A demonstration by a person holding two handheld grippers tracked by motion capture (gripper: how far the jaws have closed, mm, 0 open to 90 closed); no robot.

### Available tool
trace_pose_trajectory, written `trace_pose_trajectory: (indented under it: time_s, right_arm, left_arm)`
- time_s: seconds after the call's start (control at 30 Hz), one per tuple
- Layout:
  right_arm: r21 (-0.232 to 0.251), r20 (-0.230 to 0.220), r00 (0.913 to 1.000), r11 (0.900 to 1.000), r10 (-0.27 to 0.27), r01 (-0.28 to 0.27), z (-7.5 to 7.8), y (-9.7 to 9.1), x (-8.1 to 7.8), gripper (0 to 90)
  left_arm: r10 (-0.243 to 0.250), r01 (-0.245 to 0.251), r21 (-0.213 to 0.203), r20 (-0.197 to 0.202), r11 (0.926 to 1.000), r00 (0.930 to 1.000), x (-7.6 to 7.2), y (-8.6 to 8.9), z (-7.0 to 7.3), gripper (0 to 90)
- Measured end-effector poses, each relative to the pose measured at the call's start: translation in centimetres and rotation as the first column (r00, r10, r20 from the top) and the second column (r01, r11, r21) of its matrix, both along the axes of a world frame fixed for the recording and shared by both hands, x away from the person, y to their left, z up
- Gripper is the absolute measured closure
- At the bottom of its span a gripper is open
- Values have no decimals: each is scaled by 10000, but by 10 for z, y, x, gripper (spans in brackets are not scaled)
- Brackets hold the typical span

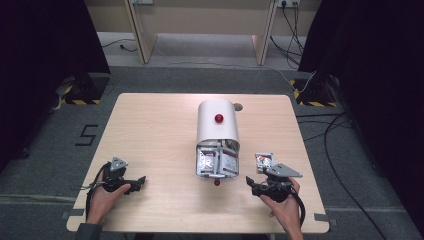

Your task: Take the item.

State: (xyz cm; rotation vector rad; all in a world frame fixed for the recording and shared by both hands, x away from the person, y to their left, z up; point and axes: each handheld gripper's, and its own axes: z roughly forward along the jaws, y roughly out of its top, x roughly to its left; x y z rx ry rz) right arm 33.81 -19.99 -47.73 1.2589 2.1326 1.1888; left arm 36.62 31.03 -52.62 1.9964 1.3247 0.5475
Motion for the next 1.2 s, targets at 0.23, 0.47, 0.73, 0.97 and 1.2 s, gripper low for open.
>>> trace_pose_trajectory:
  time_s: [0.23,0.47,0.73,0.97,1.2]
  right_arm:
    - [34,24,10000,10000,9,-9,-2,1,-3,221]
    - [74,61,10000,10000,53,-54,-4,2,-7,209]
    - [38,66,9999,10000,78,-78,-6,3,-11,208]
    - [70,65,10000,10000,70,-70,-6,2,-15,207]
    - [23,78,9999,9999,139,-139,-7,3,-20,206]
  left_arm:
    - [-4,4,1,1,10000,10000,0,0,0,0]
    - [-1,1,-4,3,10000,10000,0,0,0,0]
    - [0,0,-1,2,10000,10000,0,0,0,0]
    - [0,0,-4,4,10000,10000,0,0,0,0]
    - [-5,5,6,0,10000,10000,0,0,0,0]
